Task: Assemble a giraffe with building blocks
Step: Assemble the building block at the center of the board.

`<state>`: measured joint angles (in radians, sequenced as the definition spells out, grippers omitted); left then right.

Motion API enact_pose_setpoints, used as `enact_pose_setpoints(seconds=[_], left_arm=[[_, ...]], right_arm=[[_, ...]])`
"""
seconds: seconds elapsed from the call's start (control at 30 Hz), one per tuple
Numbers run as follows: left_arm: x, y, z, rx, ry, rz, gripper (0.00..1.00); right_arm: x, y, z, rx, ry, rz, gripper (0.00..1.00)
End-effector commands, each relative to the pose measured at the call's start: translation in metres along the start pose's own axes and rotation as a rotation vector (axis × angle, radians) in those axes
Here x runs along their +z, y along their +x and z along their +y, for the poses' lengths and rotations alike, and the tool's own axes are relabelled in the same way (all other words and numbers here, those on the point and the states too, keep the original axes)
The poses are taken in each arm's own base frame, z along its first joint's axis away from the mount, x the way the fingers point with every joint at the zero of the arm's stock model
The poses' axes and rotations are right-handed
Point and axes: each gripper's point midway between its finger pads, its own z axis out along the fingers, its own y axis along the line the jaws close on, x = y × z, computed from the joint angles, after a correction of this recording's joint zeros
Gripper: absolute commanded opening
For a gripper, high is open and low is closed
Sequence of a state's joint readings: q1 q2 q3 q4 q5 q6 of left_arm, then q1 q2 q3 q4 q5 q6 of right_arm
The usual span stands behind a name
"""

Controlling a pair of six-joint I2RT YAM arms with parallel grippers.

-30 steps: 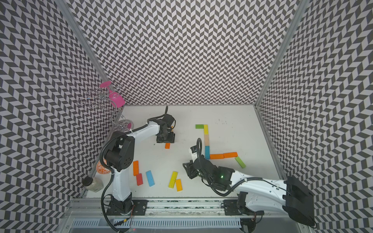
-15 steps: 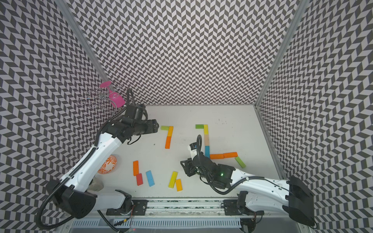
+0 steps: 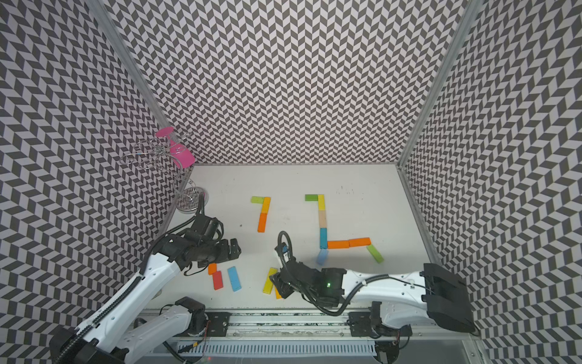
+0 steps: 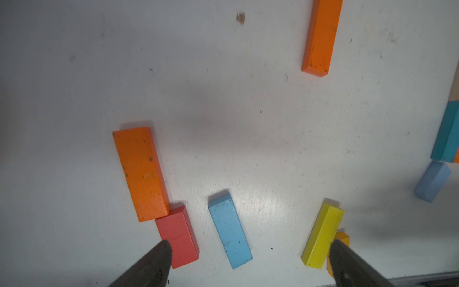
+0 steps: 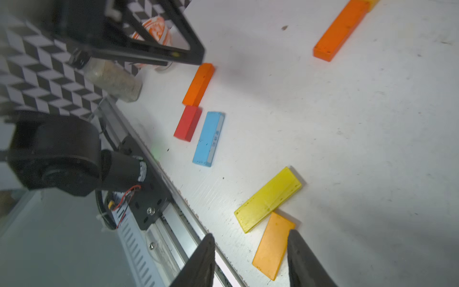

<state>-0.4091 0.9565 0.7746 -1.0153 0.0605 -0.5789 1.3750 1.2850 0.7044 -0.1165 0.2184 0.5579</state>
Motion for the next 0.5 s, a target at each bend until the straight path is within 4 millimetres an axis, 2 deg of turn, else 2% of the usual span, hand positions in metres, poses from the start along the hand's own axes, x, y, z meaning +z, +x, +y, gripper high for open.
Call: enact_pose_setpoints(seconds=[0.0, 0.1, 0.2, 0.47], left_arm=[[0.012, 0.023, -0.005, -0.041, 0.008, 0.06, 1.0], [0.024, 0.038, -0.008, -0.03, -0.02, 0.099, 1.0], [0.035, 0.052, -0.007, -0.024, -0.06, 0.139, 1.0], [0.052, 0.066, 0.001, -0.045, -0.125, 0.192, 1.0]], right_arm=[[0.003, -0.003, 0.029, -0.172, -0.043, -0.057, 0.47], [0.003, 0.007, 0.048, -0.267, -0.092, -0.074, 0.47], [-0.003, 0.007, 0.06, -0.32, -0.132, -0.123, 0.47], [-0.018, -0.003, 0.049, -0.341, -0.094, -0.191, 0.47]])
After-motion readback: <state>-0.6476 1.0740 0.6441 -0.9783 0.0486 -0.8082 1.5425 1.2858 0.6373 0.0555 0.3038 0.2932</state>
